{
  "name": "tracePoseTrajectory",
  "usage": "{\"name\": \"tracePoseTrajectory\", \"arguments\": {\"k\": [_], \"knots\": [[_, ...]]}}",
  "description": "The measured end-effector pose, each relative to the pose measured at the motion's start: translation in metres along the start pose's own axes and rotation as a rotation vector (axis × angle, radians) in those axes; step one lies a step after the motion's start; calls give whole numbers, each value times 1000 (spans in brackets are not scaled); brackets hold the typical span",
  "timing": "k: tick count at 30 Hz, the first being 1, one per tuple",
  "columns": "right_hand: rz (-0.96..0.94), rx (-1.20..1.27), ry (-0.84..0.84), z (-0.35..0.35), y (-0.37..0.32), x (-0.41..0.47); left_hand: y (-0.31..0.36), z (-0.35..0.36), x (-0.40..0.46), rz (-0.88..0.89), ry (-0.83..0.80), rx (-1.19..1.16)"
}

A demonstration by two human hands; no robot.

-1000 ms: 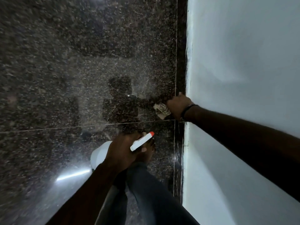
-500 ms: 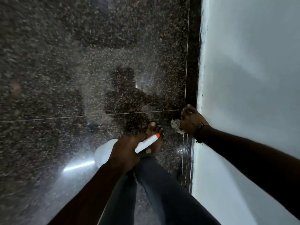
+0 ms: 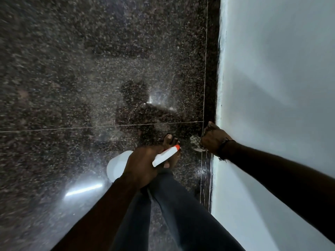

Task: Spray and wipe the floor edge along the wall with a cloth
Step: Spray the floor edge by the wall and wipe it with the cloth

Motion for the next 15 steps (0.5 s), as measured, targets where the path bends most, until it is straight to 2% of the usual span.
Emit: {"name": "tracePoseTrajectory", "arguments": {"k": [3, 4, 9, 11, 15], "knots": [[31, 215, -190, -13, -6, -2, 8, 5, -7, 54, 10, 53], [67, 298, -192, -18, -2, -1, 7, 6, -8, 40, 4, 54], [260, 624, 212, -62, 46, 6, 11, 10, -22, 25, 3, 141], [286, 603, 281, -75, 52, 0, 13, 8, -30, 63, 16, 78], [163, 439, 273, -86, 31, 2, 1, 17, -41, 101, 14, 89]]}}
Point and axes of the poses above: each hand's wrist, its own x-axis towards the middle knuckle, its own z-axis out of the palm, y = z × x, the point moved 10 cm from there along x, towards the middle knuckle, and after that the axes turned 15 degrees about x, right-handed, at the moved point
